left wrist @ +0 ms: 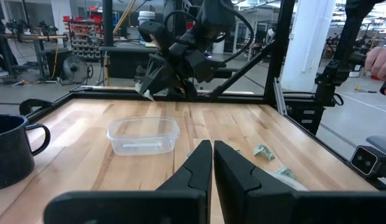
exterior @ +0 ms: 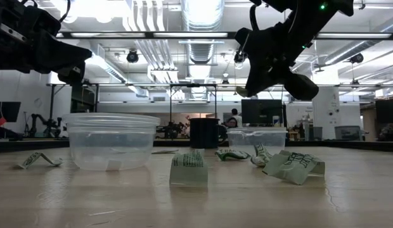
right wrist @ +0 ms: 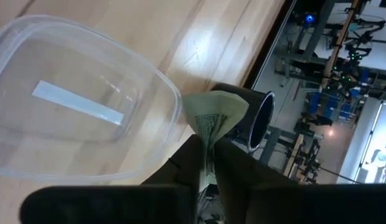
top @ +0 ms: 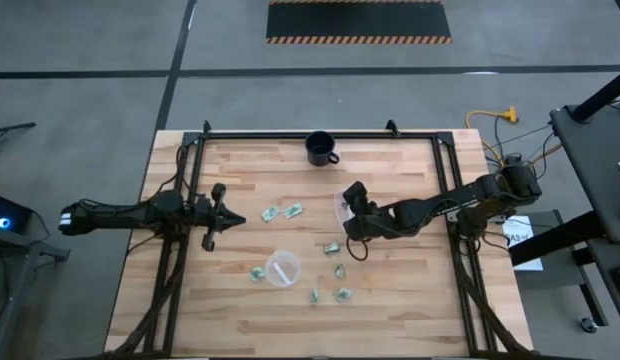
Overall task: Pick and place items into bin
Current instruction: Put the white stevia packet into the right transparent bin, then put the green stevia packet into the right transparent bin
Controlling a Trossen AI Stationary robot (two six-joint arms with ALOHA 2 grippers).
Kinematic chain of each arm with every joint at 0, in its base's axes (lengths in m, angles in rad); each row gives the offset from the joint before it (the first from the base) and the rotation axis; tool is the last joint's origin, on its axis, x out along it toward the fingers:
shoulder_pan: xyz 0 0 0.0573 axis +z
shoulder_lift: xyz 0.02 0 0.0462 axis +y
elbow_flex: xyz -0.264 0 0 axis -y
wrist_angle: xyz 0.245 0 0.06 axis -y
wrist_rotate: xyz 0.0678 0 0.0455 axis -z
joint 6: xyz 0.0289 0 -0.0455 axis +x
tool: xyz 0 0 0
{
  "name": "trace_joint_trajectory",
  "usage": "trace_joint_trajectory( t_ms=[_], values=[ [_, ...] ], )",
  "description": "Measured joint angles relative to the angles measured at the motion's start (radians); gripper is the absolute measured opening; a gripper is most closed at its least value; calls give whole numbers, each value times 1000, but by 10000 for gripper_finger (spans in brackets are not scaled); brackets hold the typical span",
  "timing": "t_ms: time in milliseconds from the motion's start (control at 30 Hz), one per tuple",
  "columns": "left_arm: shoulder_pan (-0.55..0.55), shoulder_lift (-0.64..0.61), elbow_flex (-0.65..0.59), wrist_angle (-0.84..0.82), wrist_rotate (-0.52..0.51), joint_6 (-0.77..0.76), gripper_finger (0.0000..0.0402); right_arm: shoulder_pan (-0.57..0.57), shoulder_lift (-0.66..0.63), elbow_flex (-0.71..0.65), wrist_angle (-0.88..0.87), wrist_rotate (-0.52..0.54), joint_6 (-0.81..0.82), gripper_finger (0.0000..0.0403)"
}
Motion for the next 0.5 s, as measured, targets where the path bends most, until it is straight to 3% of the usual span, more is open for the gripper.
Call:
trace_joint_trajectory(
  t_ms=[500],
  values=[
    [0, 0, 0, 0, 0, 0, 0, 0, 0, 0, -1, 1, 3, 123]
  ],
)
